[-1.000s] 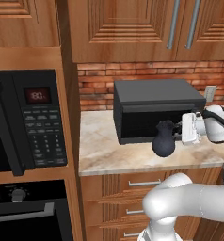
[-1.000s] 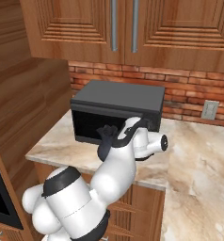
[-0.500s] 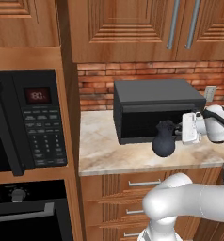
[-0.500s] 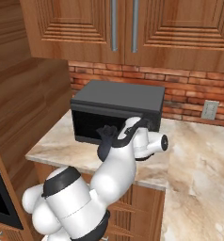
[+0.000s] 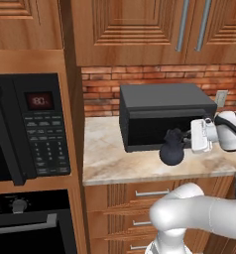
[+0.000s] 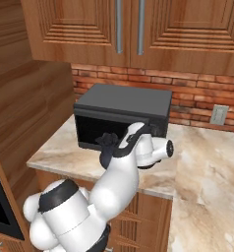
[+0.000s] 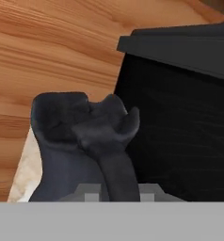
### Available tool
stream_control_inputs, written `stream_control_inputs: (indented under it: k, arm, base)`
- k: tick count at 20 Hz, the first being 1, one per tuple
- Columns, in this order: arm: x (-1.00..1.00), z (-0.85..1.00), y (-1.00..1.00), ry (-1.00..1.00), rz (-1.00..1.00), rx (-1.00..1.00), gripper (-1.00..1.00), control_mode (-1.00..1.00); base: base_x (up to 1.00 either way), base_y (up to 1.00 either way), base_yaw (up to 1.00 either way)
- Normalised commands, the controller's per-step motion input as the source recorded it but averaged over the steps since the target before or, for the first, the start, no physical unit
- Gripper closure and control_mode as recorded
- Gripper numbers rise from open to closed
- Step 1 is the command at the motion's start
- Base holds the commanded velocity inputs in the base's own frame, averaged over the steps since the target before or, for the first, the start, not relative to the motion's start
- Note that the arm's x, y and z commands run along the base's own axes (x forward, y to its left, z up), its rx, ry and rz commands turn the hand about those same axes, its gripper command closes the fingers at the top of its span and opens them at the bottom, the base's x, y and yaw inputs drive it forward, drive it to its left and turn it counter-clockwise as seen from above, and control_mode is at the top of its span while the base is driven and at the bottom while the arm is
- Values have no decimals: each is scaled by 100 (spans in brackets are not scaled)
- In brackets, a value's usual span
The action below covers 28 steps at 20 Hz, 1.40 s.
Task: Move the jug and jam from the second highest shelf to the top shelf to make space. Then, place the pitcher from the counter on the cleared second highest shelf.
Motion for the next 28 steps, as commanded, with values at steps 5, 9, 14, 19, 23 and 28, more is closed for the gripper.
stream_control_inputs:
  k: [5,9,14,19,23,28]
  arm:
    - [-26,0,79,1,-2,-2,100,-100]
    - [-45,13,63,7,-15,0,100,-100]
    - [-72,41,45,6,-29,0,100,-100]
    - [-75,82,43,3,-41,0,100,-100]
    - [-66,81,38,0,-48,0,100,-100]
    - [-73,79,30,0,-48,0,100,-100]
  base:
    - [0,0,0]
    - [0,0,0]
    - [0,0,0]
    - [0,0,0]
    - [0,0,0]
    - [0,0,0]
